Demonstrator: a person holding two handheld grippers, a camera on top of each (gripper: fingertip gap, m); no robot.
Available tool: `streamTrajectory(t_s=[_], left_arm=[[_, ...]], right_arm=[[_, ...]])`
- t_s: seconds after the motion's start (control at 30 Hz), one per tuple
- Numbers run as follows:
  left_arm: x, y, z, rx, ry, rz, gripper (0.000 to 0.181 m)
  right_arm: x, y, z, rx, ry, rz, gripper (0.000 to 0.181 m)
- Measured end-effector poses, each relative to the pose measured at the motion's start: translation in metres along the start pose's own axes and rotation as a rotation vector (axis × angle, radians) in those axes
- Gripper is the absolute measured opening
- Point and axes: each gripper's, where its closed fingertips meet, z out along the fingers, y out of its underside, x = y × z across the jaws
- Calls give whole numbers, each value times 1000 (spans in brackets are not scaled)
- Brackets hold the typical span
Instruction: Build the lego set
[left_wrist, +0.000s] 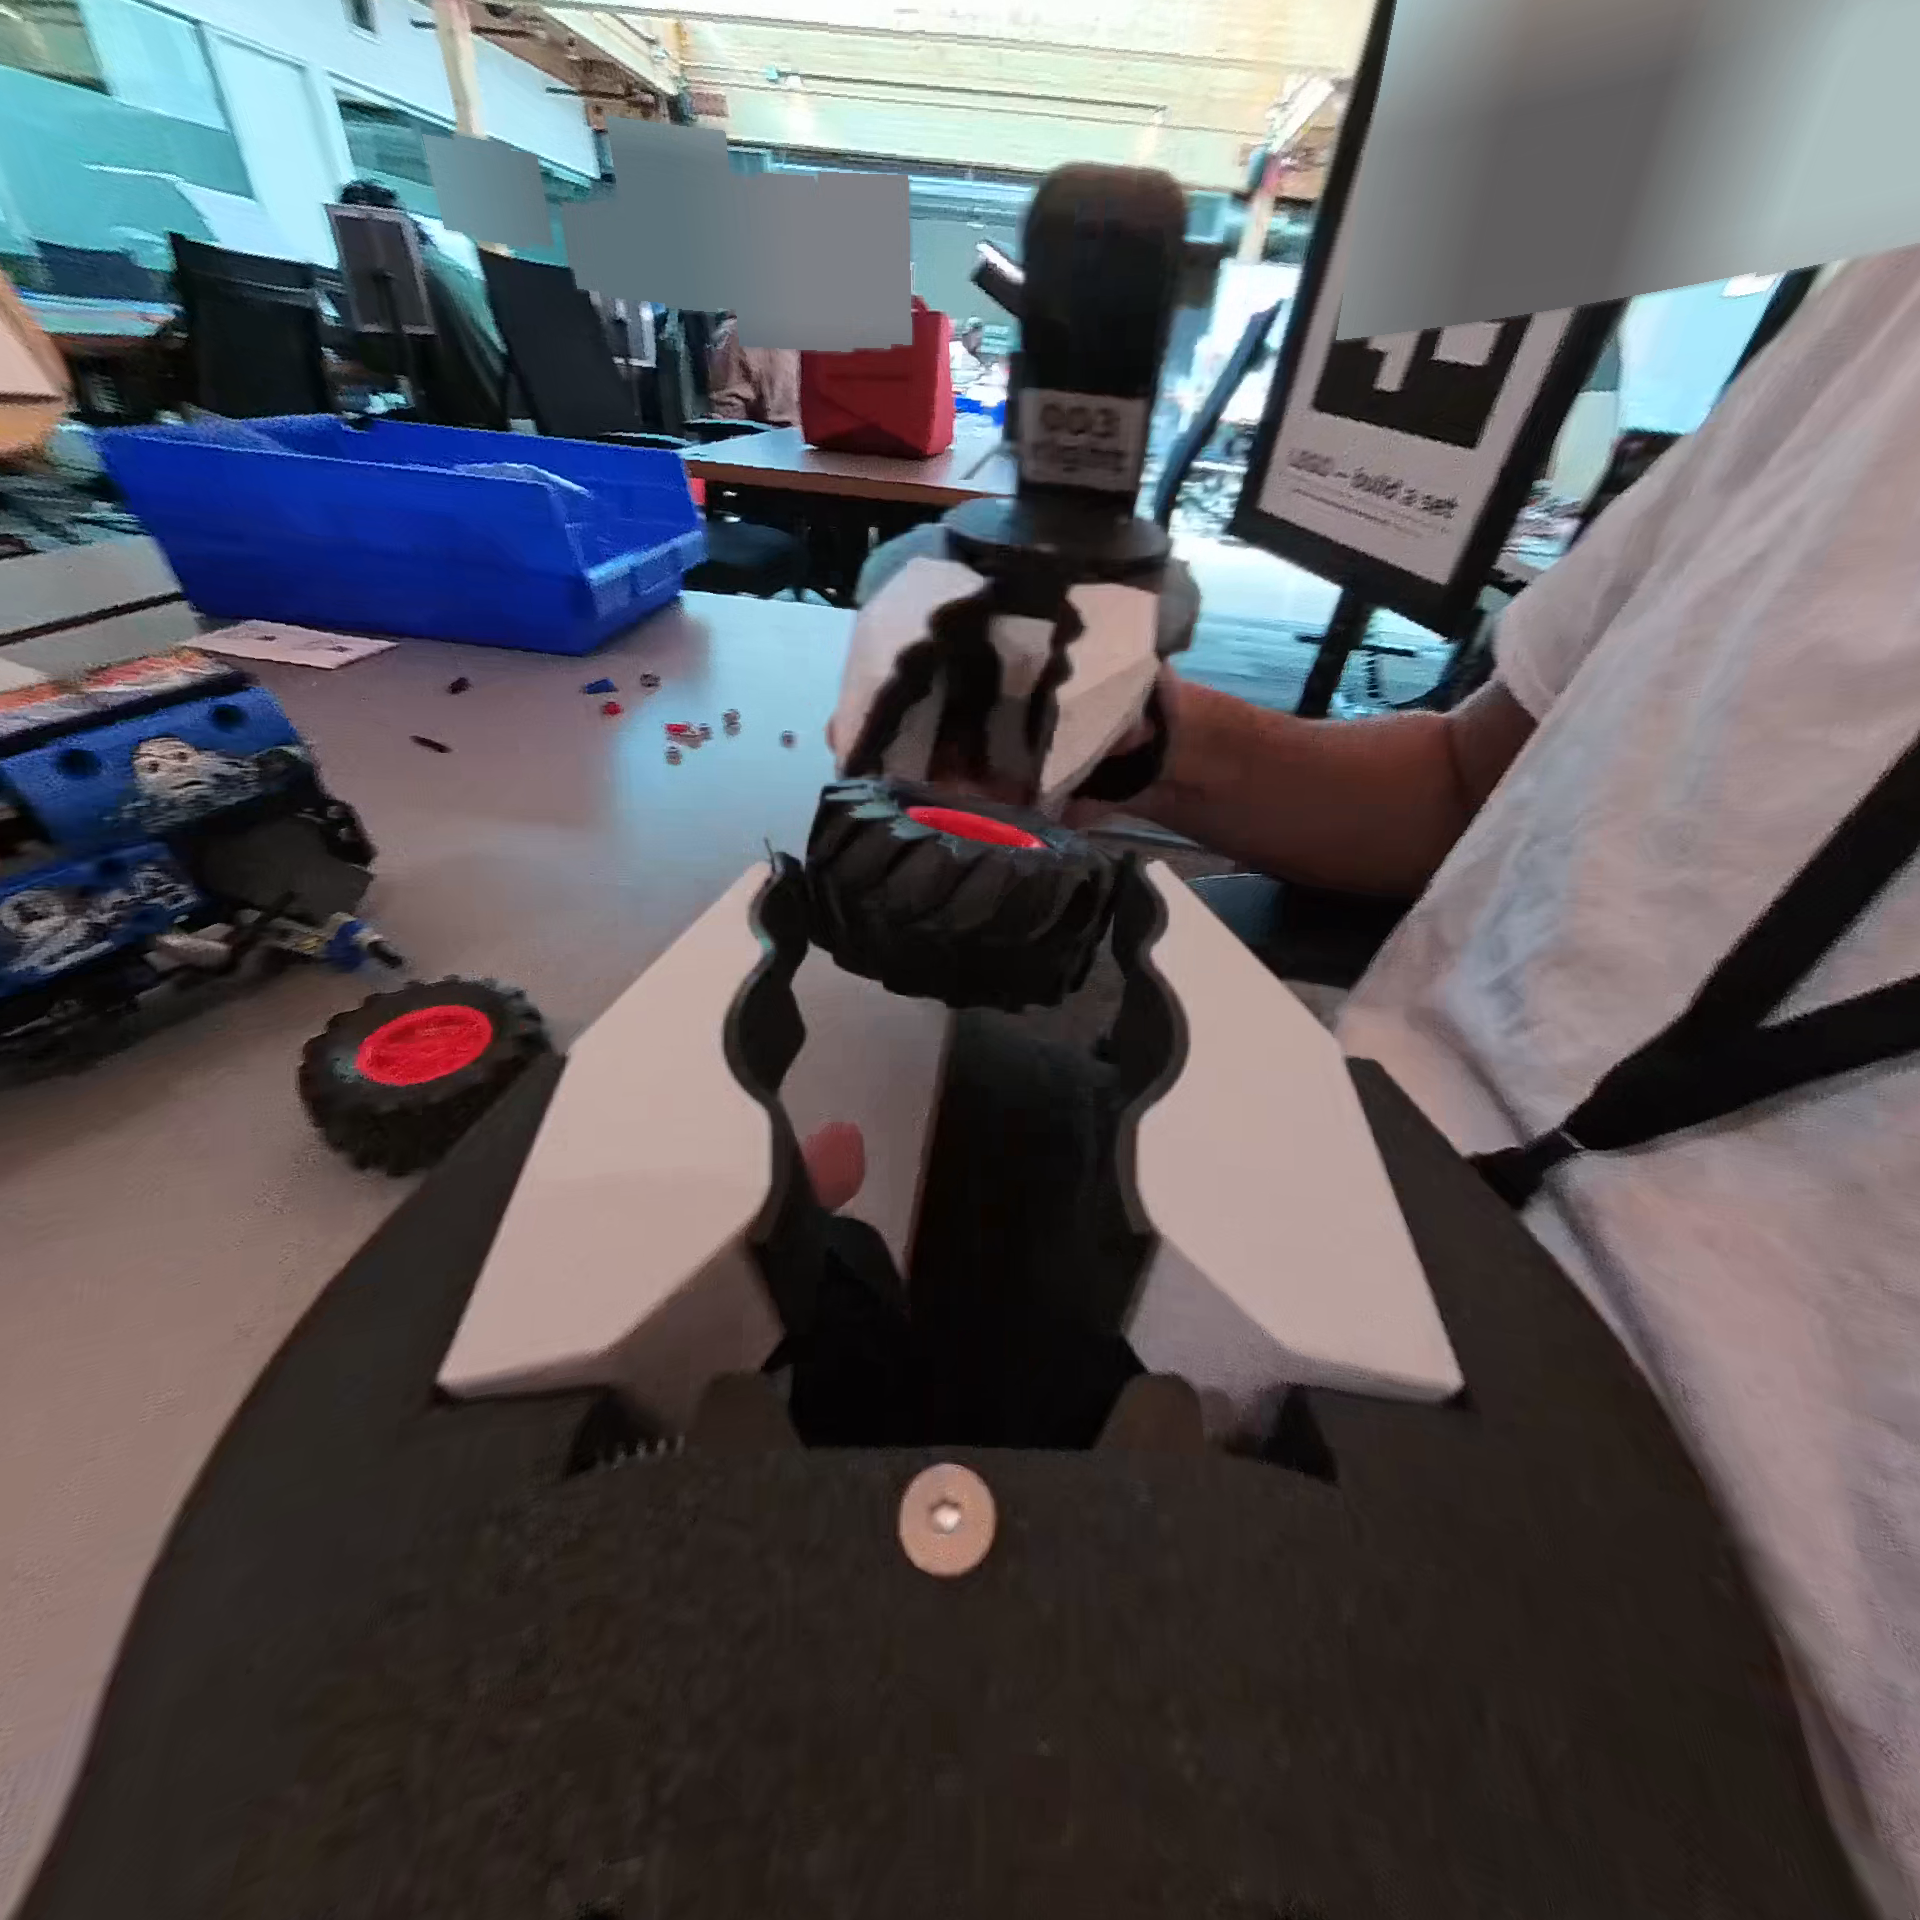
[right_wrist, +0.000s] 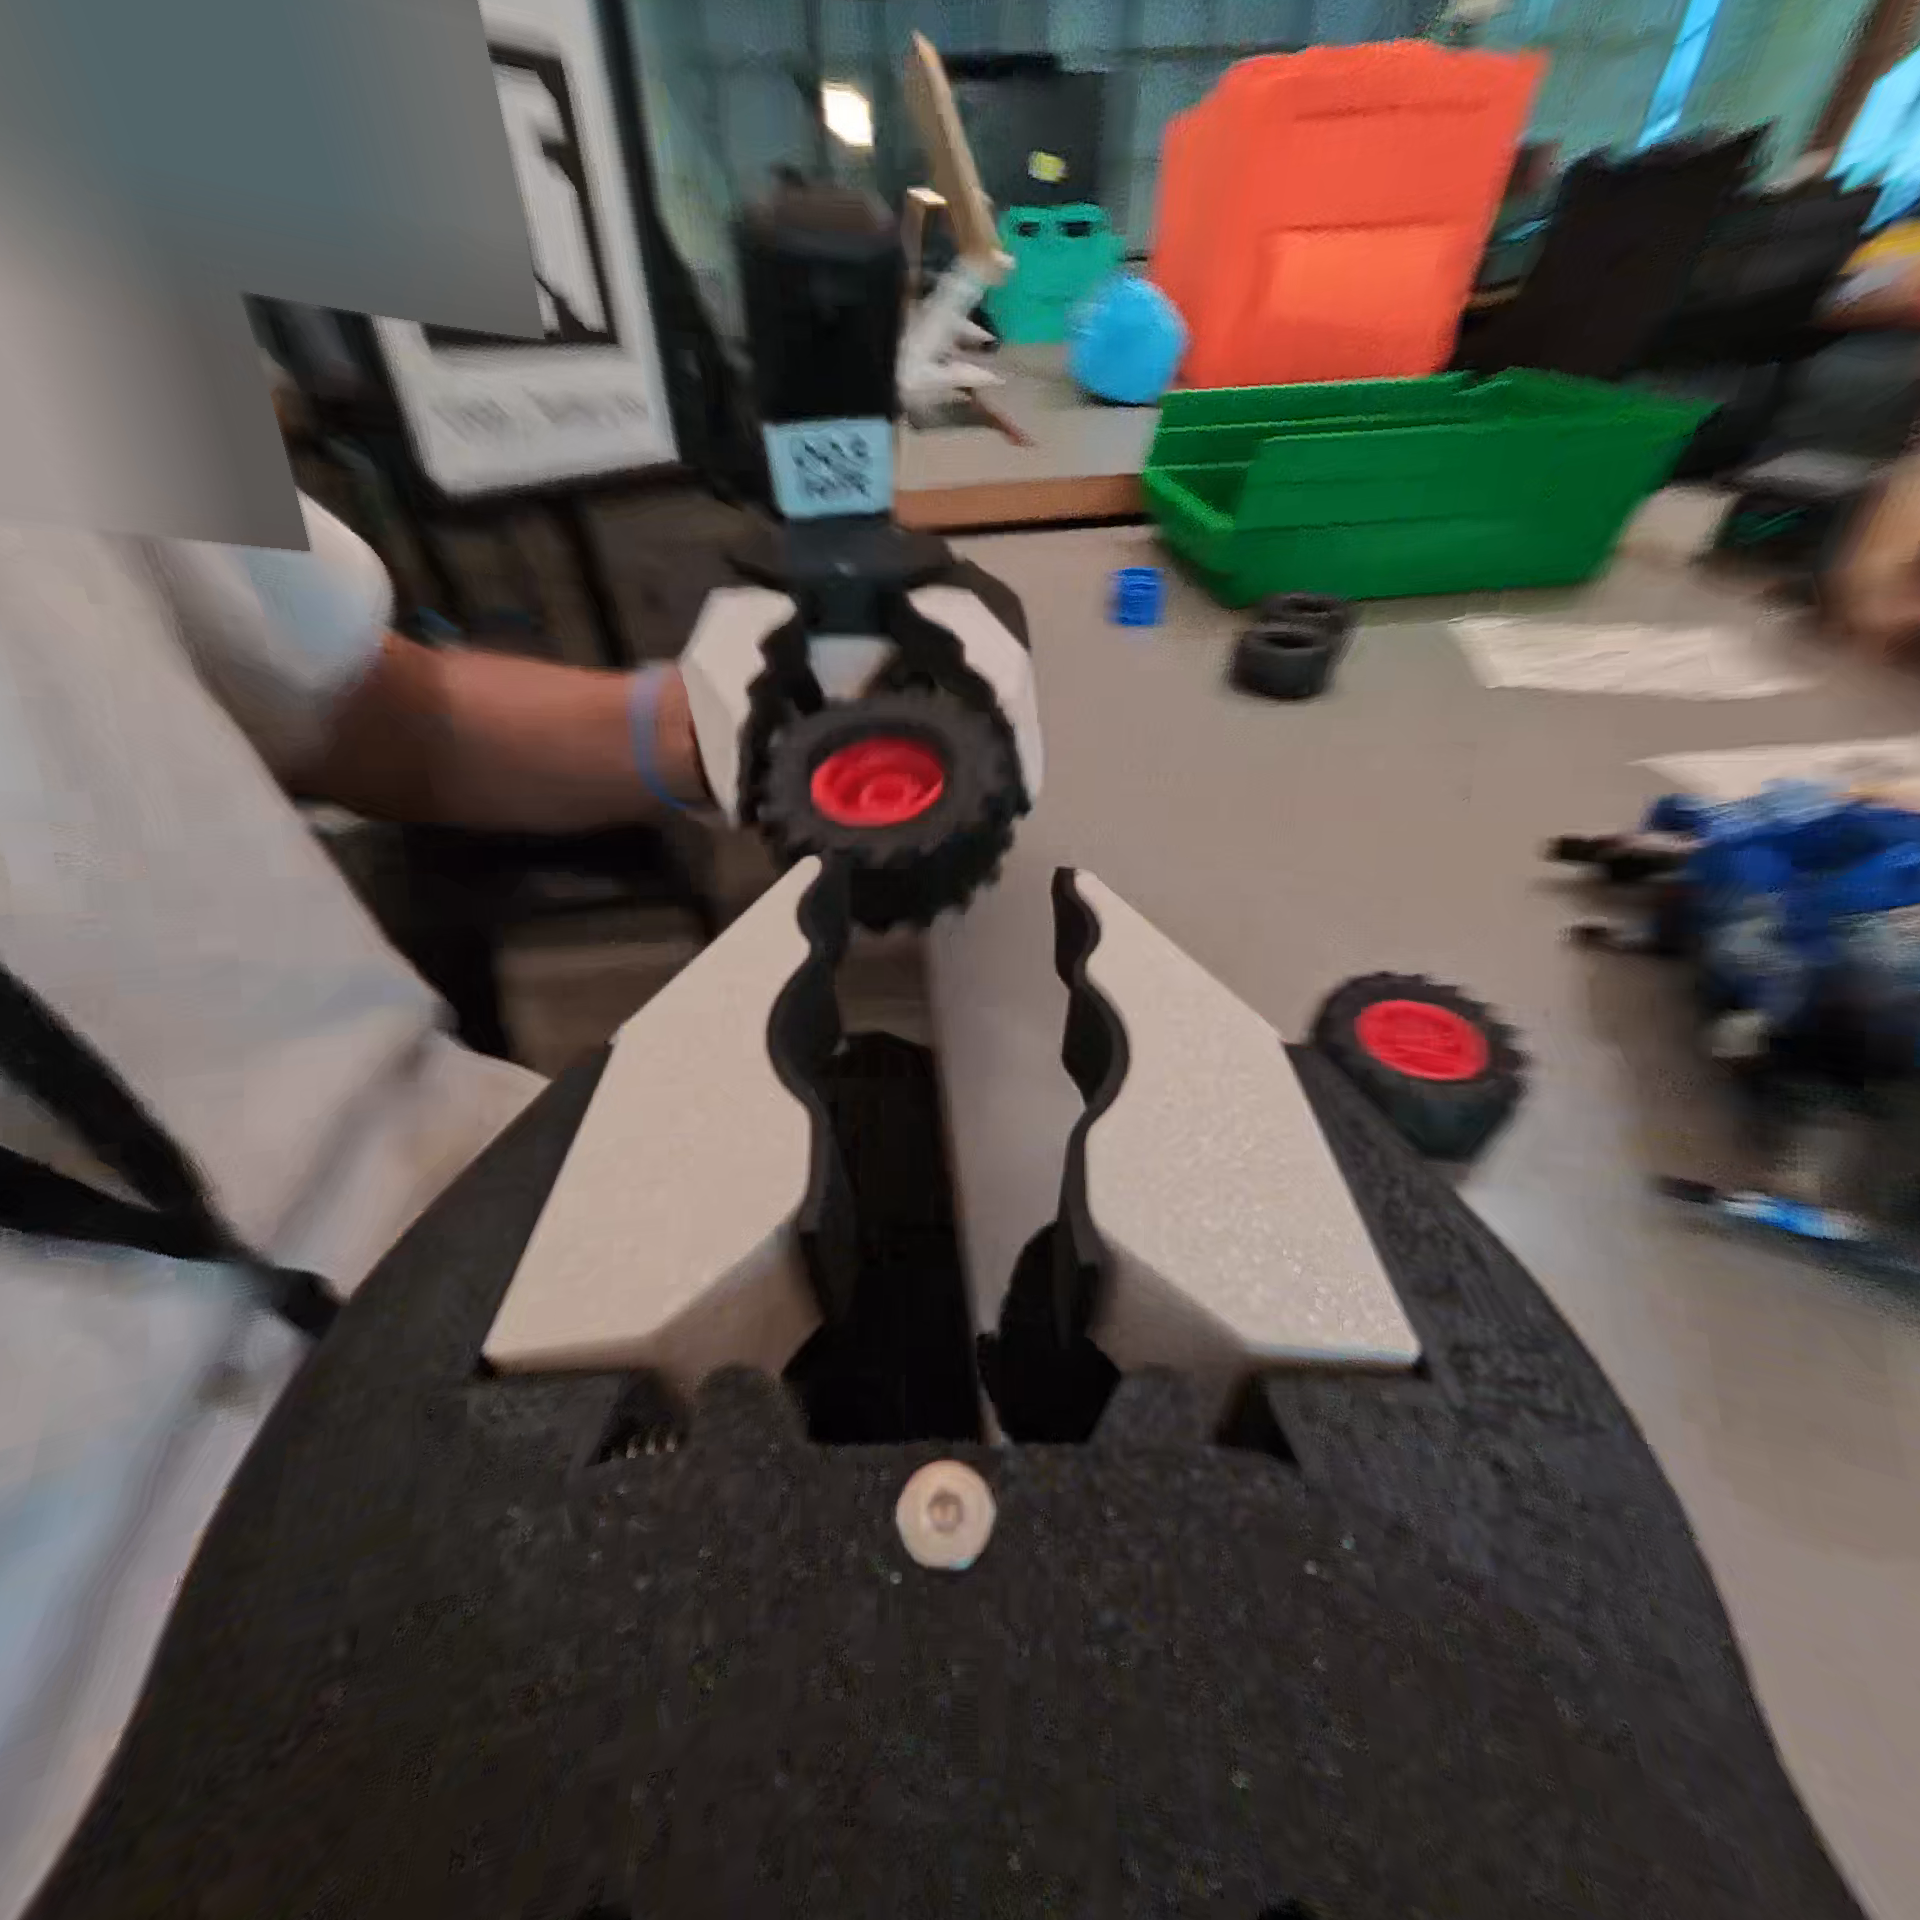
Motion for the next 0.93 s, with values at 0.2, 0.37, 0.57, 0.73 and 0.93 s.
streamTrajectory(t_s=[0.2,0.37,0.57,0.73,0.93], left_arm=[[8,16,8,-128,100,-28,58],[-36,24,5,-171,-160,-126,54],[-59,48,11,-187,-318,-421,40],[-57,72,1,-401,-278,-504,35],[-45,79,-5,-657,-42,-547,30]], right_arm=[[-9,22,28,-137,-192,358,32],[41,36,24,-107,141,402,24],[62,54,18,-86,443,398,18],[37,73,29,-280,320,332,21],[28,67,35,-472,224,32,30]])
